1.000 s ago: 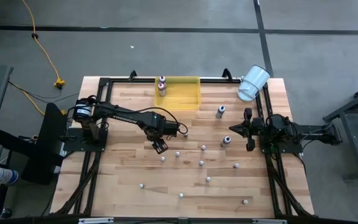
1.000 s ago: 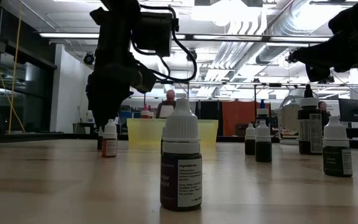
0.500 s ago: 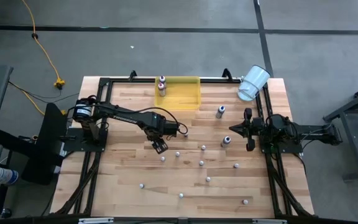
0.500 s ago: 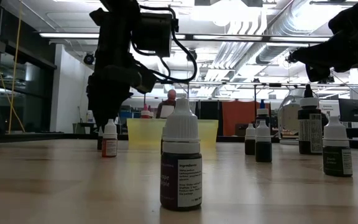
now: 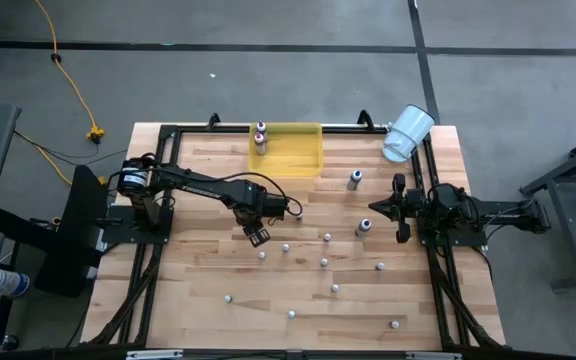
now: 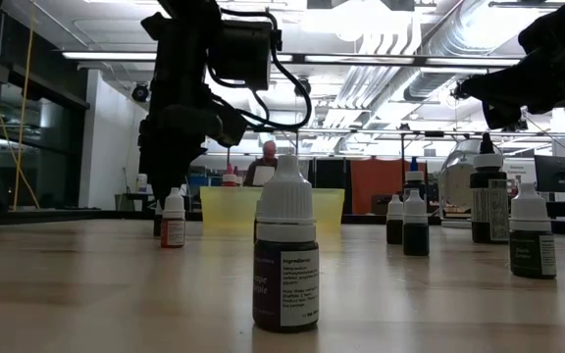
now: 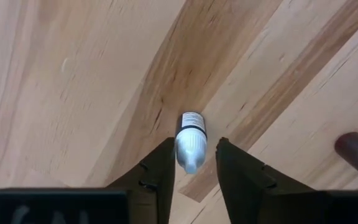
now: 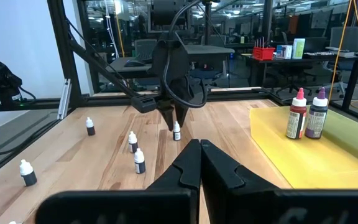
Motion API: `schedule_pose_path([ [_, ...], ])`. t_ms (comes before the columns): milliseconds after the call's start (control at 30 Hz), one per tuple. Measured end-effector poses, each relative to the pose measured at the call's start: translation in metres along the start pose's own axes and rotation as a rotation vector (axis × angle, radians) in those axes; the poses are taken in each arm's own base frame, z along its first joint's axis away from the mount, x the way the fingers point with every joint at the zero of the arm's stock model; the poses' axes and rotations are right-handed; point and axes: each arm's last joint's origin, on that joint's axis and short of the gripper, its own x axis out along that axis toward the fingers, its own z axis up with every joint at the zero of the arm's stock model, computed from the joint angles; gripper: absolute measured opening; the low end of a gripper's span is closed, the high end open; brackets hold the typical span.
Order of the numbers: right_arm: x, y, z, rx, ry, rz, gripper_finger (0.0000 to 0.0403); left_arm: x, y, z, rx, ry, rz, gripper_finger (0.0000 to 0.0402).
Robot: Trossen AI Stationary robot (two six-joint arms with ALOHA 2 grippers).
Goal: Pick & Place food coloring
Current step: Put the left small black food coloring bottle into the yellow container
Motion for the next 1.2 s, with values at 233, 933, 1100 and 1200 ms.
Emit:
schedule_pose_path([
  [233, 0.000, 0.000, 0.000, 0.000, 0.000, -0.001, 0.0000, 0.000, 0.000, 0.000, 0.000, 0.001, 0.000, 0.0078],
  [933, 0.000, 0.000, 0.000, 0.000, 0.000, 0.000, 0.0000, -0.026, -0.004, 0.006, 0.027, 0.028, -0.036, 0.0045],
  [1100, 0.000, 0.000, 0.000, 0.000, 0.000, 0.000, 0.0000, -0.051, -0.003, 0.015, 0.021, -0.004, -0.032, 0.0045],
  [1200, 0.000, 0.000, 0.000, 0.000, 0.000, -0.001, 0.0000, -0.067, -0.001, 0.022, 0.018, -0.027, -0.040, 0.0045],
])
